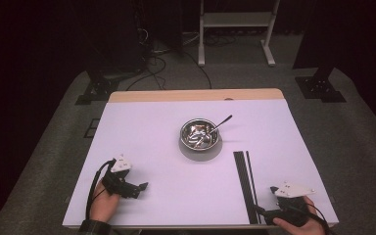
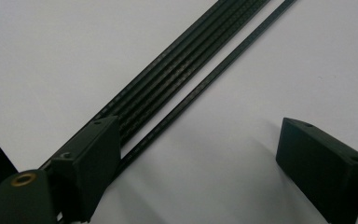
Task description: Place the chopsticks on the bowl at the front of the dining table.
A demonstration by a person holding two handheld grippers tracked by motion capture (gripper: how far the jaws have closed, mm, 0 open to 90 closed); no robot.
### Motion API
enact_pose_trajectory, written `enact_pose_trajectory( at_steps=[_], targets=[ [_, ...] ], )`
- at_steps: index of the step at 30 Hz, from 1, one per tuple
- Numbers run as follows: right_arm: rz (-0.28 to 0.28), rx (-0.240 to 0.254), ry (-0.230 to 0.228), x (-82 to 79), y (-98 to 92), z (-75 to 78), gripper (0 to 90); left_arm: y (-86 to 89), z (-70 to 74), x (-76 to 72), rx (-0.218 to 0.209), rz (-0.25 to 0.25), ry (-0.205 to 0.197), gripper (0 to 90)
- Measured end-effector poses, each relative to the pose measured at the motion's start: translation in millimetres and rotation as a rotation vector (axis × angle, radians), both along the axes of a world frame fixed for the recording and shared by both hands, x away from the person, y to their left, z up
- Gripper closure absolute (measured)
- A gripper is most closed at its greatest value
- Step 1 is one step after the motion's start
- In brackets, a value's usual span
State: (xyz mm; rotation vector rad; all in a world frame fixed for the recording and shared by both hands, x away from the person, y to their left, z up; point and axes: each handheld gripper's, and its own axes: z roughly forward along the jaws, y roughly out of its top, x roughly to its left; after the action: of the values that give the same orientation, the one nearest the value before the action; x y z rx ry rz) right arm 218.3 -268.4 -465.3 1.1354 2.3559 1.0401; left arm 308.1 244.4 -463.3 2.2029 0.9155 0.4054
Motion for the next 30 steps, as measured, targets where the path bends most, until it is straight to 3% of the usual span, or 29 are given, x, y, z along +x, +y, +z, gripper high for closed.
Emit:
enact_pose_trajectory(
  at_steps=[8,30],
  targets=[
    [-0.006,-0.03,-0.004,1.2,-4.2,0.5,11.9,0.0,0.0,0.0,0.0,0.0,0.0,0.0],
    [-0.054,-0.038,-0.008,6.6,-27.9,0.9,11.8,0.0,0.1,0.1,0.001,0.0,0.001,0.0]
  ],
)
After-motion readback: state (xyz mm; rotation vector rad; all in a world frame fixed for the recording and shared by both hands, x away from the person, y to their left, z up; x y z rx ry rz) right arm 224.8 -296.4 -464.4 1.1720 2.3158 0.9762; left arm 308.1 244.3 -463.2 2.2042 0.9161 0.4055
